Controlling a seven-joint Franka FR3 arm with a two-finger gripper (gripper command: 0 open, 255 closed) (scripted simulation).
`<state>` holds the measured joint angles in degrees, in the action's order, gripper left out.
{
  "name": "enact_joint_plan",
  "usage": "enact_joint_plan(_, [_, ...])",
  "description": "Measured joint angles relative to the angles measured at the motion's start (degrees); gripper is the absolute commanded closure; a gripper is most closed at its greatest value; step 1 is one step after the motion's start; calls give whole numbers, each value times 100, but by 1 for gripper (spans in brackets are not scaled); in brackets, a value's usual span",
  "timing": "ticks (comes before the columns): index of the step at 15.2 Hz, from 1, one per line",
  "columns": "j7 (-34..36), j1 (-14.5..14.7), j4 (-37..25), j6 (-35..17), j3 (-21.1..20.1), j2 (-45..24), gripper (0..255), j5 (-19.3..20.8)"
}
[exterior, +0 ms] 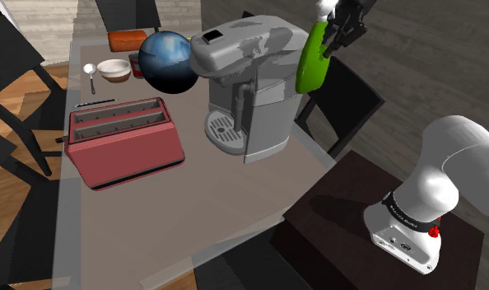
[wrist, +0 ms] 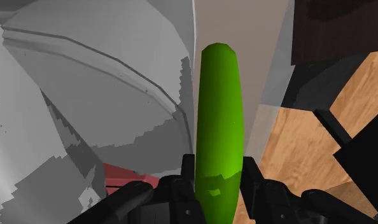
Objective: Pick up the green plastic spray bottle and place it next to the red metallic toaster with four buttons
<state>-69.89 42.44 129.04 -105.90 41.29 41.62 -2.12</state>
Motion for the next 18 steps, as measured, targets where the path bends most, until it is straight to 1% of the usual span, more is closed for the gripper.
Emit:
enact_joint_plan(5, [326, 426, -99, -483, -207, -509, 255, -332])
enact_joint_plan(8, [465, 750, -276, -782, -254, -957, 255, -585])
enact_joint_plan(13, [706, 1201, -652, -1126, -356, -1650, 255, -973])
enact_joint_plan(14, [742, 1311, -827, -1146, -350, -1847, 255, -1076])
enact_joint_plan(16, [802, 1462, -987, -1257, -368, -2124, 255, -1237])
enact_joint_plan(18, [800, 1664, -1306, -1334, -318, -2568, 255, -1497])
